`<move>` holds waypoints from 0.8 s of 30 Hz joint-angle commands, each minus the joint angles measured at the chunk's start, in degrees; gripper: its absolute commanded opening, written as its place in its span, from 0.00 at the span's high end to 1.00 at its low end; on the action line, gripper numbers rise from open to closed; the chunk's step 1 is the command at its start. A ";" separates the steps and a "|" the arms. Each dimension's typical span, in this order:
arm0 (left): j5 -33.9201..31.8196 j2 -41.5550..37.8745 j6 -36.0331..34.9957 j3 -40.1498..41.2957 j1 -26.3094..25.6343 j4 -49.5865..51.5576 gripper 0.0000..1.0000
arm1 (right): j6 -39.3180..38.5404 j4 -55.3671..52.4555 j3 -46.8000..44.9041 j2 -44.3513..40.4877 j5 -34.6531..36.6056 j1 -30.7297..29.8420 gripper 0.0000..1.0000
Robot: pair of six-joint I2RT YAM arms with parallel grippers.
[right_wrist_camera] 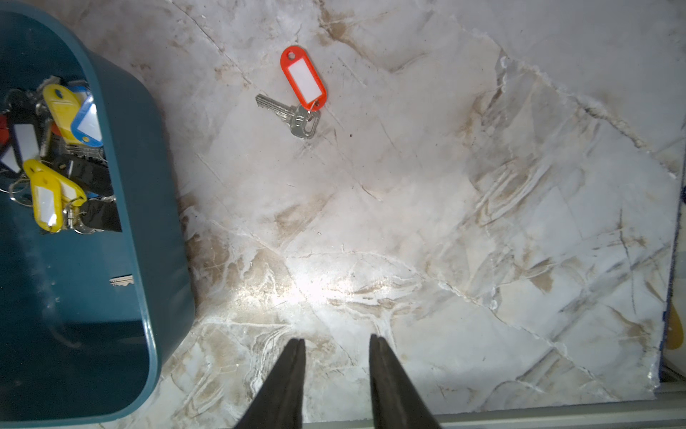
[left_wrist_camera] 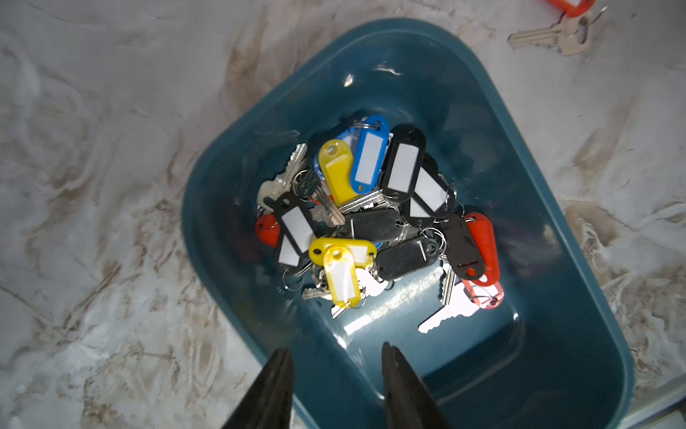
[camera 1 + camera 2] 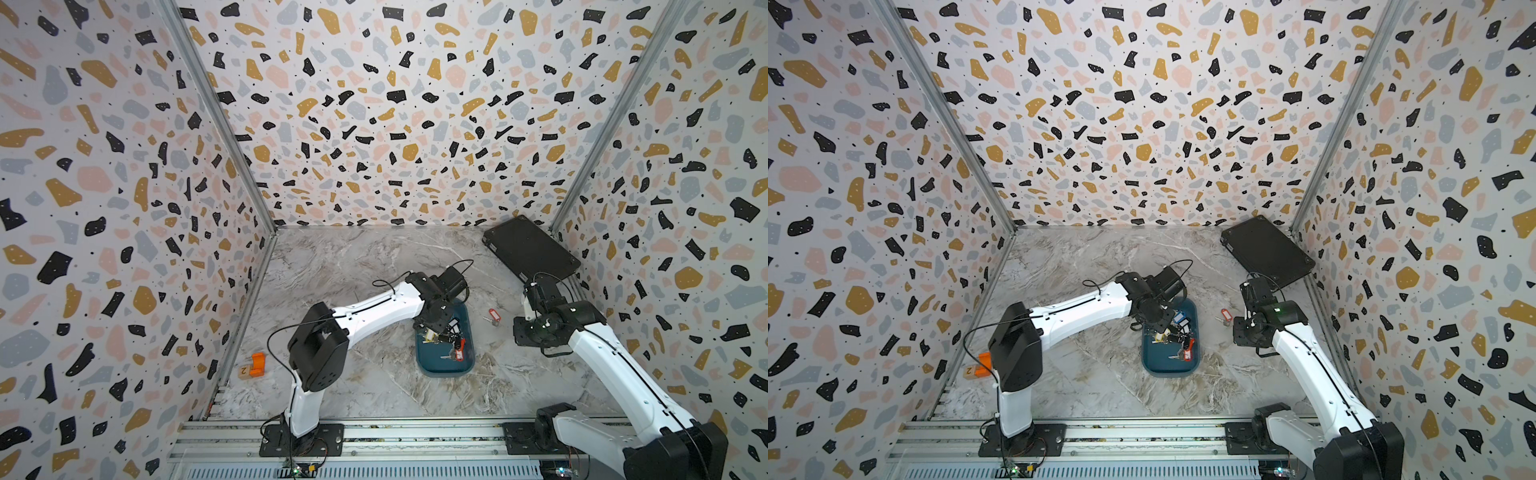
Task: Take the keys out of the storage box
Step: Place the key at the center of the board, then pick up the key from the storage box.
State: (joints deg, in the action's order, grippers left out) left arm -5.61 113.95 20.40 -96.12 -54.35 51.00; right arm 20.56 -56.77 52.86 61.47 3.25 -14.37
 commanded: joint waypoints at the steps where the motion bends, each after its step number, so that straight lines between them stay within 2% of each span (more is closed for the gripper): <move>1: 2.03 2.55 0.42 -3.25 -0.76 2.44 0.58 | -0.16 -0.36 0.26 -0.73 0.14 -0.11 0.65; 7: 3.23 6.61 2.01 -5.19 -0.76 1.77 0.64 | -0.22 -0.01 -0.04 -0.52 -0.43 -0.09 0.65; 14: 4.85 9.42 3.28 -5.66 -0.76 1.44 0.67 | -0.32 0.09 -0.21 0.13 -1.04 -0.04 0.65; 24: 4.38 11.29 4.91 -5.66 -0.76 0.69 0.60 | -0.34 0.02 -0.46 -0.51 -1.65 -0.04 0.65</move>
State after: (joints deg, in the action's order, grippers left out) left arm -1.45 124.11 24.18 -100.55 -54.94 51.77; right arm 20.53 -55.99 52.64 61.76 1.98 -14.37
